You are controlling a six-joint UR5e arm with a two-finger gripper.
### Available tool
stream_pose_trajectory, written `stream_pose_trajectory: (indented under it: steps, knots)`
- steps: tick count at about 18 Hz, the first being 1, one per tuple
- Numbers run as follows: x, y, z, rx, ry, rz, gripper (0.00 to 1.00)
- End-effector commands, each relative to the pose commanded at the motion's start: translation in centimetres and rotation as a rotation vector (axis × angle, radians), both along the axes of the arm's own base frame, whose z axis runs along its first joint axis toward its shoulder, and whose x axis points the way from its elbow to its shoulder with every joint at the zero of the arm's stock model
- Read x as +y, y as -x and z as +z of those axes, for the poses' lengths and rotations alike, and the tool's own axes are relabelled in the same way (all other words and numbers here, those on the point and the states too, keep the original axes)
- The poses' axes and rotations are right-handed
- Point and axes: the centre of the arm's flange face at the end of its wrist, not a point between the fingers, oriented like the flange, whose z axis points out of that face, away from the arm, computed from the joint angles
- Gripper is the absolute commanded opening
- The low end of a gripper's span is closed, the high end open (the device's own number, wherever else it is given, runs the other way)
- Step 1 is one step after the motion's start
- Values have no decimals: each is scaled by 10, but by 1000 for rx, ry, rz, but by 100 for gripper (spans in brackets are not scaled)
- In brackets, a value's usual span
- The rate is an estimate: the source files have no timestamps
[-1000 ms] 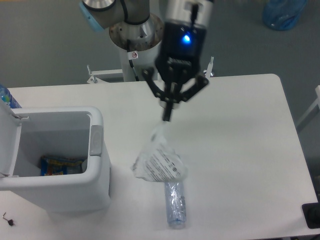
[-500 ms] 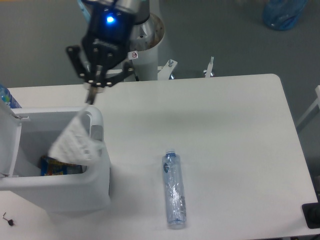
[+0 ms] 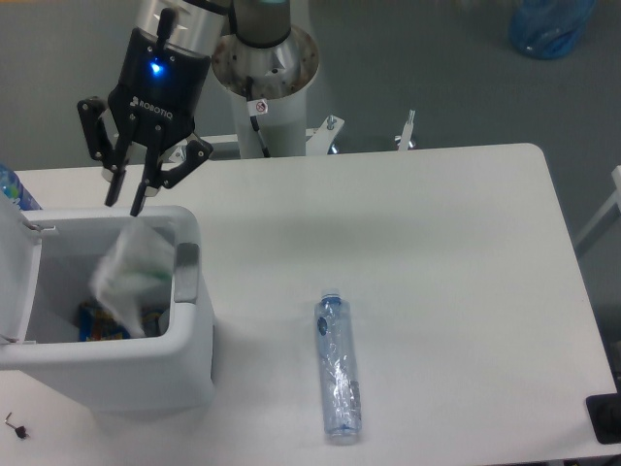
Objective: Place the trash in the trash can
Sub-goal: 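Open the gripper to drop the bag into the bin, then move the open gripper over the clear water bottle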
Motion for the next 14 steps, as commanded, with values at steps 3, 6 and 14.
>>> stream_pose_trajectory:
  steps: [3,6,14]
  knots:
    - [6,13,-6,-5,7,14,99]
    - [-4,70,-21,-23,26,103,100]
    - [-33,202,-89,-74,78,278,100]
